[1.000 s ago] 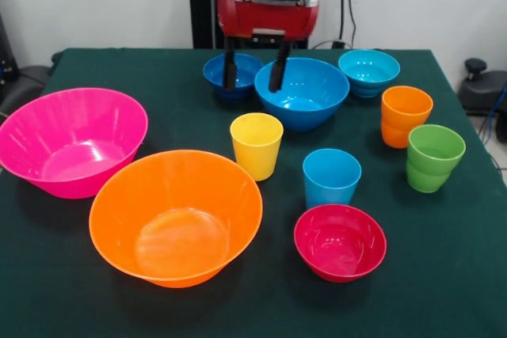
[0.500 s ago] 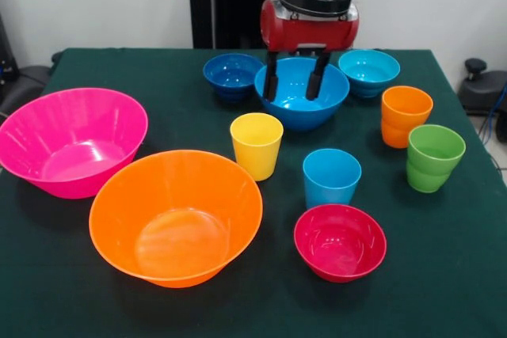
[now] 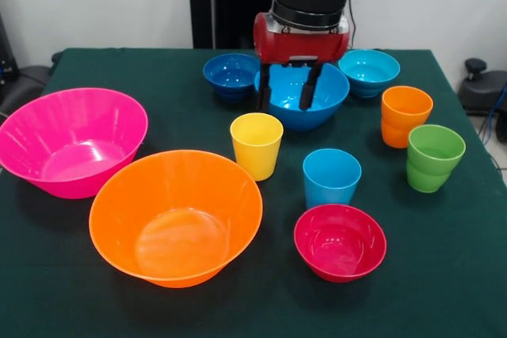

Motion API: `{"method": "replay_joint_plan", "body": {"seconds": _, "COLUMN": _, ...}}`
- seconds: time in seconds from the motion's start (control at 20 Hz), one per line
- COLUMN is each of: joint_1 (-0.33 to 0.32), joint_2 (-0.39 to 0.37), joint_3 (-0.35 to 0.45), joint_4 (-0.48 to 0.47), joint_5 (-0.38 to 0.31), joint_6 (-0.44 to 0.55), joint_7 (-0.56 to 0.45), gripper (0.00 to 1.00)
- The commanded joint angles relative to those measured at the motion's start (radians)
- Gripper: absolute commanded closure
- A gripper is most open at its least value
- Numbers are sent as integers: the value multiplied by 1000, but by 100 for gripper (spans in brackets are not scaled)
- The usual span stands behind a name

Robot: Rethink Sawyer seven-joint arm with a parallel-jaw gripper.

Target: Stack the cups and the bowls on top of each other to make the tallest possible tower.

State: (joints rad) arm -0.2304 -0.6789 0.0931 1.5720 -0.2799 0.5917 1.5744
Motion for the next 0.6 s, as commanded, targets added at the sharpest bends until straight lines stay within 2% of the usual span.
{"method": "replay_joint_plan", "body": {"seconds": 0.05, "joint_1": -10, "joint_2": 89, "joint_3": 71, "joint_4": 30, "joint_5": -44, "joint_6": -94, "joint_7": 45, "gripper": 0}}
{"method": "replay_joint_plan", "body": {"seconds": 0.6, "joint_1": 24, "joint_2": 147, "joint_3": 31, "joint_4": 16, "joint_5": -51, "joint_6": -178, "joint_7": 91, "gripper": 0}}
